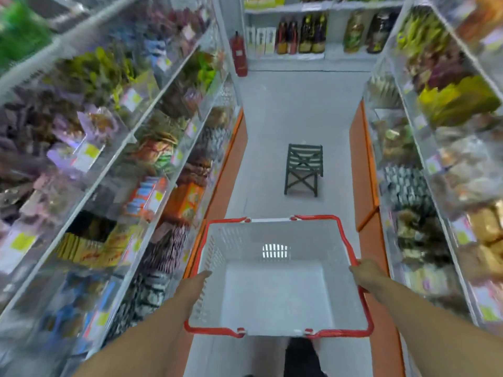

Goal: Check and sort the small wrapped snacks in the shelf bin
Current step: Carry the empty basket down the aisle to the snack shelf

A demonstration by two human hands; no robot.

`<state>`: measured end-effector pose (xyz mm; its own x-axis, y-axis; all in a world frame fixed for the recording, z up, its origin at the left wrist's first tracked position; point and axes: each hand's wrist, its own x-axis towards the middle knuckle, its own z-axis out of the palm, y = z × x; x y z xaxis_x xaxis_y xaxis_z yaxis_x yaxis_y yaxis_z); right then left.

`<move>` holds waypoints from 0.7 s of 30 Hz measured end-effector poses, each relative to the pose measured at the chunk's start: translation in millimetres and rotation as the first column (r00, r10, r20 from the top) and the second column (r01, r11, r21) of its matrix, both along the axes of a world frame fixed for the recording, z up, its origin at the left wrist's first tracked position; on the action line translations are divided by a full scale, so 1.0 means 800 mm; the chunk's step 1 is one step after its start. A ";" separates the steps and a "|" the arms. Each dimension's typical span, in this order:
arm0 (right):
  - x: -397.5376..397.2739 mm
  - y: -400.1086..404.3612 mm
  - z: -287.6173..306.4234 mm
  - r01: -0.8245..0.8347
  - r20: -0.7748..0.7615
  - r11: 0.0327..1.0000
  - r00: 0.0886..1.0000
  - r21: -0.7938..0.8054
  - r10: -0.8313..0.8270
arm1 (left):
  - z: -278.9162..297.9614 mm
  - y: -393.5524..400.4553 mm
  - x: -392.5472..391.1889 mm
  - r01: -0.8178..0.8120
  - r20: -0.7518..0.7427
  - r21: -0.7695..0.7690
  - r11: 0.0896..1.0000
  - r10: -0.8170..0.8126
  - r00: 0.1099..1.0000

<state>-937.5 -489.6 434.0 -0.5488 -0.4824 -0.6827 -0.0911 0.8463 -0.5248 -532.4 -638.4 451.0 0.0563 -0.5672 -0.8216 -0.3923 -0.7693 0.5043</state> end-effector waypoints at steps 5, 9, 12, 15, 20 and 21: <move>-0.111 -0.137 0.025 -0.058 0.002 0.998 0.998 -0.028 0.058 | 0.025 -0.100 -0.093 -0.068 -0.057 0.000 0.998 0.068 0.996; -0.187 -0.262 0.034 -0.133 -0.037 0.991 0.991 -0.023 0.133 | 0.029 -0.187 -0.159 -0.147 -0.076 -0.010 0.989 0.145 0.986; -0.231 -0.360 0.026 -0.190 -0.036 0.982 0.981 -0.007 0.190 | 0.008 -0.259 -0.200 -0.195 -0.082 -0.021 0.981 0.193 0.978; -0.266 -0.459 0.017 -0.203 -0.052 0.979 0.978 0.008 0.203 | -0.014 -0.336 -0.233 -0.251 -0.109 0.026 0.968 0.252 0.962; -0.312 -0.610 0.028 -0.217 -0.057 0.975 0.974 0.047 0.219 | -0.017 -0.450 -0.281 -0.354 -0.122 0.061 0.933 0.358 0.926; -0.320 -0.639 0.033 -0.229 -0.051 0.972 0.971 0.047 0.231 | -0.016 -0.471 -0.290 -0.370 -0.126 0.066 0.927 0.375 0.918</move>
